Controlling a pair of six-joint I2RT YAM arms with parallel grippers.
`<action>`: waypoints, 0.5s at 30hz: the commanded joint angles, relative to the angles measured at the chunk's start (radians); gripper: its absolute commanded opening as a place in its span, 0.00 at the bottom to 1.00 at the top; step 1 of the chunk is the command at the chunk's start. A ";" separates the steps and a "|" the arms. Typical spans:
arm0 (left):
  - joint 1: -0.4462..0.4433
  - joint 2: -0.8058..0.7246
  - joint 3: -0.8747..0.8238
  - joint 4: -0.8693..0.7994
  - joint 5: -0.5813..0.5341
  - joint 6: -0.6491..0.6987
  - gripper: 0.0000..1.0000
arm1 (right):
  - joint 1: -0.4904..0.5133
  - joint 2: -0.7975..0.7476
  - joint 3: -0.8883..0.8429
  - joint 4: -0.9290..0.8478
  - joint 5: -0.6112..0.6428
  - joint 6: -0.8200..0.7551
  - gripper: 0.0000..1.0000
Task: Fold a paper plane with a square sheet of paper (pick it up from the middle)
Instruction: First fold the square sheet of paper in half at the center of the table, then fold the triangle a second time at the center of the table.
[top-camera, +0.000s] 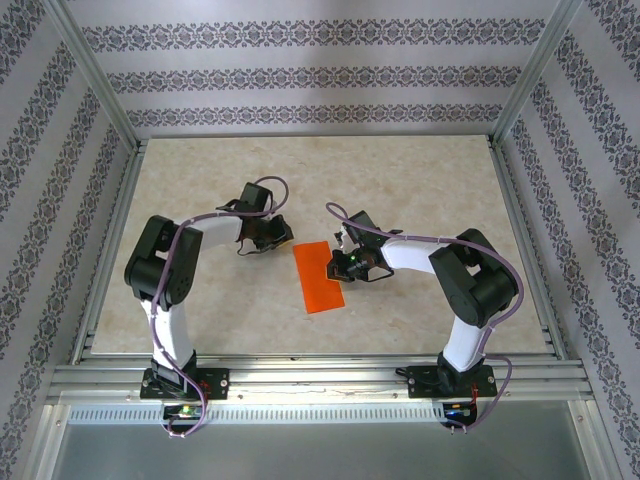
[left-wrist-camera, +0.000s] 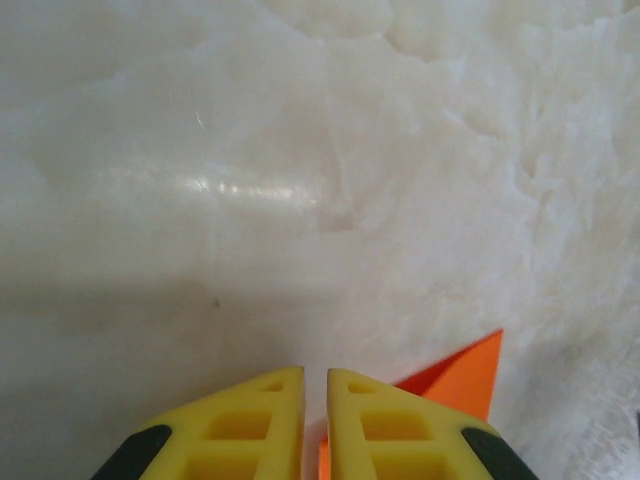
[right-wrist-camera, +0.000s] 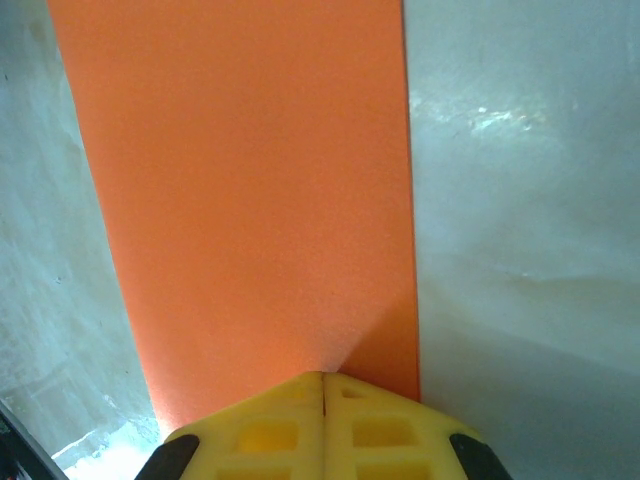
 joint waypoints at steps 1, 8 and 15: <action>-0.019 -0.124 -0.035 -0.034 0.000 0.022 0.16 | -0.003 0.021 -0.043 -0.133 0.096 -0.020 0.00; -0.153 -0.264 -0.198 0.048 0.019 -0.051 0.14 | -0.003 0.020 -0.036 -0.131 0.097 -0.012 0.00; -0.250 -0.289 -0.354 0.215 0.041 -0.146 0.14 | -0.002 0.015 -0.041 -0.129 0.101 -0.006 0.00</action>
